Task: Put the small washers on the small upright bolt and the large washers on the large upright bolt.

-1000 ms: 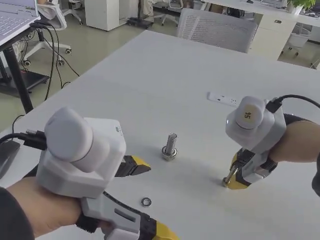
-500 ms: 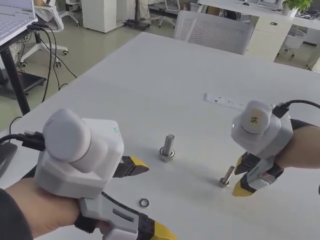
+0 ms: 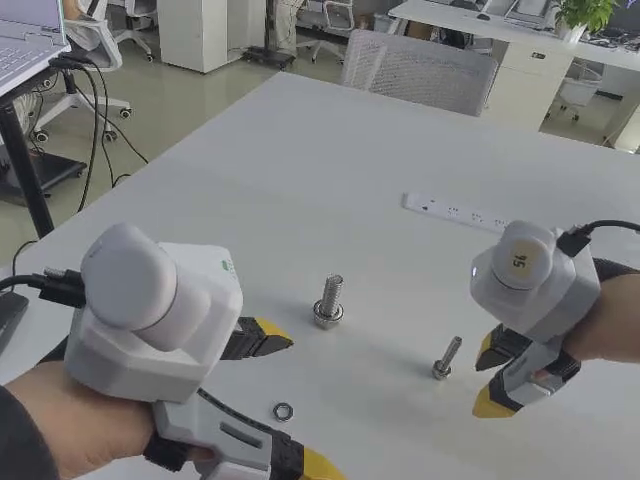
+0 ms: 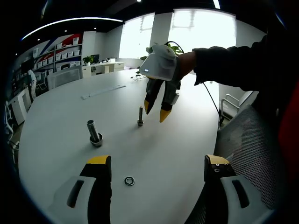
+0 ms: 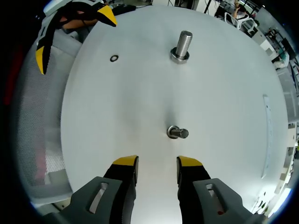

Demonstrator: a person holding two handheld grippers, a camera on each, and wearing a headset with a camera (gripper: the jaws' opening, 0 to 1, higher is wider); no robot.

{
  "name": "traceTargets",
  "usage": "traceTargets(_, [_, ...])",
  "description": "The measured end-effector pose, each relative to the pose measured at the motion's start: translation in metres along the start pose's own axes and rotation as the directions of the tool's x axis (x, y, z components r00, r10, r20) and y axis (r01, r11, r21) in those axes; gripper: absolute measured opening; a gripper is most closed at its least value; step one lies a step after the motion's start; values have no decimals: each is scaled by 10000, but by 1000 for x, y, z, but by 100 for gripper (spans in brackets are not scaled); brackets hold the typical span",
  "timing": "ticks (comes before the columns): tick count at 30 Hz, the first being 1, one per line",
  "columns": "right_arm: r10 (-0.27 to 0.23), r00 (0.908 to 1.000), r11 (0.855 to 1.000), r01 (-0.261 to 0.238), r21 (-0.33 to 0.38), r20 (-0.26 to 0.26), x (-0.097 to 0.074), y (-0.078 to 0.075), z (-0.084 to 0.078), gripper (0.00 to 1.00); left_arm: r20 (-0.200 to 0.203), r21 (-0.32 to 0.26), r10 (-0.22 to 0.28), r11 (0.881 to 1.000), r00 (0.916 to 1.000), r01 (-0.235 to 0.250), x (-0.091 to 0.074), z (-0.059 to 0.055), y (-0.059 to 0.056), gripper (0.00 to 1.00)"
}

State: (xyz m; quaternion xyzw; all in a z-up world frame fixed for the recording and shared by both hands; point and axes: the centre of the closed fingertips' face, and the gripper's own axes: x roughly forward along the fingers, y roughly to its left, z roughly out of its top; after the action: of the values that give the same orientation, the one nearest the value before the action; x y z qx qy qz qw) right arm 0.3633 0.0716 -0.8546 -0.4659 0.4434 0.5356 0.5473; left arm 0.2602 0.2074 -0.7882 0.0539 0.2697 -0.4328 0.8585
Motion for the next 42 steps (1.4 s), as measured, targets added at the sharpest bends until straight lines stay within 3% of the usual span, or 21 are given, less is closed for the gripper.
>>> traceTargets(11, [211, 9998, 9994, -210, -285, 36, -2, 29, 6, 34, 0, 39, -1, 10000, 10000, 1, 0, 2, 0, 81])
traceTargets(22, [498, 9986, 9947, -479, -913, 182, 2, 55, 32, 34, 111, 94, 50, 9999, 9999, -51, -1, 3, -2, 81])
traceTargets(42, [899, 9930, 9670, -687, -2454, 763, 11, 74, 123, 34, 220, 76, 252, 9996, 9994, -254, -7, 3, 2, 81])
